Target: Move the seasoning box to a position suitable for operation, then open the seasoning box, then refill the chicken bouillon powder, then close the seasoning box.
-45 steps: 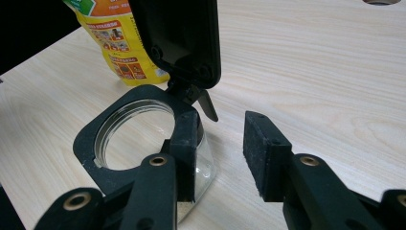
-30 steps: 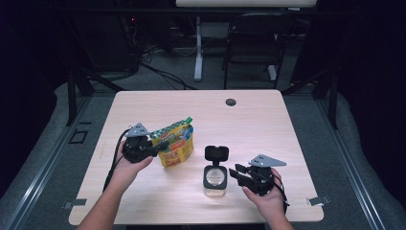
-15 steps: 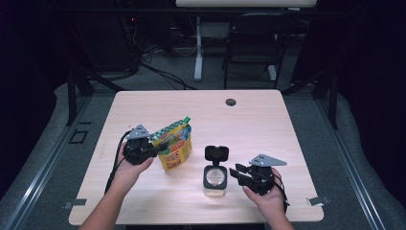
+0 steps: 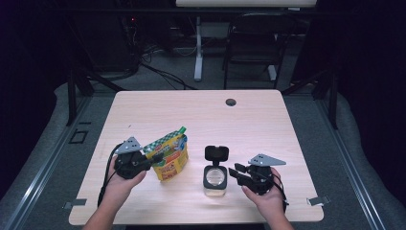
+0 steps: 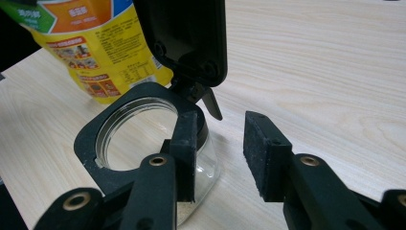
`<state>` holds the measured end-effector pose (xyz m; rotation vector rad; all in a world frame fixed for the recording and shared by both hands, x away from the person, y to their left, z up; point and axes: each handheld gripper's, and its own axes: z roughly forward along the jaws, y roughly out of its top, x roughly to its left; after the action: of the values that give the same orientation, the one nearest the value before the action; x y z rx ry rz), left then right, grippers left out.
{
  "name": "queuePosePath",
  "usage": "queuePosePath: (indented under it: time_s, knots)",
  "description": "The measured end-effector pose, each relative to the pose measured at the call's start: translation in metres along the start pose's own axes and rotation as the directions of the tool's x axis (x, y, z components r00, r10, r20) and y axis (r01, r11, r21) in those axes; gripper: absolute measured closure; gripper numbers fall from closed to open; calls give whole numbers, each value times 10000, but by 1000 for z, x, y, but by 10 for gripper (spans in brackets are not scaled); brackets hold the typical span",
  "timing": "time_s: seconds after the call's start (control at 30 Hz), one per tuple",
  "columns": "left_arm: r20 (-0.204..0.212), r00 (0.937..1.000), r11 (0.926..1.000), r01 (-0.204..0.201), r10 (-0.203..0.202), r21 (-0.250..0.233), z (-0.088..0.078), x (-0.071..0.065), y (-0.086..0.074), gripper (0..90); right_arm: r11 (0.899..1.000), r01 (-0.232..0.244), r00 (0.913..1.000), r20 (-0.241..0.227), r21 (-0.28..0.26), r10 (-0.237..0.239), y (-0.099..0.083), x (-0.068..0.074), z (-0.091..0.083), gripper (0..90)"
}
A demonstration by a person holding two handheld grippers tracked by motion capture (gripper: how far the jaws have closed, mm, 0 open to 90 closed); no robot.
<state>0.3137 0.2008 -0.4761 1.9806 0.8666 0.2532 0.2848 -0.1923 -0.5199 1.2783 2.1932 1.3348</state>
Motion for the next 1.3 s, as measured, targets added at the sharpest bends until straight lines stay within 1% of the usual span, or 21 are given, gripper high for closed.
queuePosePath:
  time_s: [0.1,0.2,0.33,0.47,0.63,0.67,0.7,0.87,0.97,1.07,1.17,1.2,1.3]
  knots:
    - [-11,10000,10000,-58,58,46,-4,-2,-2,896,9999,-50,10000,29,-92,50,0,-1,-1,657]
    - [-6,9999,9999,-105,105,59,-8,-4,-5,895,10000,-74,10000,-2,-26,74,-1,-2,0,657]
    - [73,10000,10000,-64,64,31,-13,-3,-9,895,10000,-70,10000,20,-63,70,1,-2,-1,655]
    - [221,9997,9999,95,-95,35,-15,-2,-11,895,10000,-51,10000,23,38,51,0,-2,1,655]
    - [210,9997,9999,-78,77,66,-21,-4,-14,895,10000,-49,10000,-2,-76,49,-1,0,-2,654]
    - [227,9997,10000,-49,47,86,-22,-4,-15,895,10000,0,10000,35,0,0,-1,0,-3,655]
    - [223,9997,9999,-107,105,95,-23,-4,-15,894,10000,-64,10000,52,-43,64,-2,-1,-3,655]
    - [186,9997,9998,-131,129,113,-27,-3,-17,891,9997,-147,9998,117,-171,149,-2,-3,-7,654]
    - [223,9997,9999,-84,81,120,-29,-3,-19,890,9999,-116,9998,143,-112,118,-2,-3,-6,654]
    - [183,9997,9998,-159,158,95,-31,-3,-20,885,9999,-111,9998,144,-96,112,-3,-1,-5,654]
    - [239,9997,9999,-3,7,-160,-35,-3,-20,865,9999,-121,9998,125,-100,122,-3,-2,-5,654]
    - [228,9997,9998,-6,11,-218,-36,-2,-19,847,9999,-137,9998,132,-87,138,-3,-2,-6,654]
    - [114,9999,9996,77,-74,-268,-38,-1,-19,798,9999,-147,9998,141,-92,148,-3,-3,-6,653]
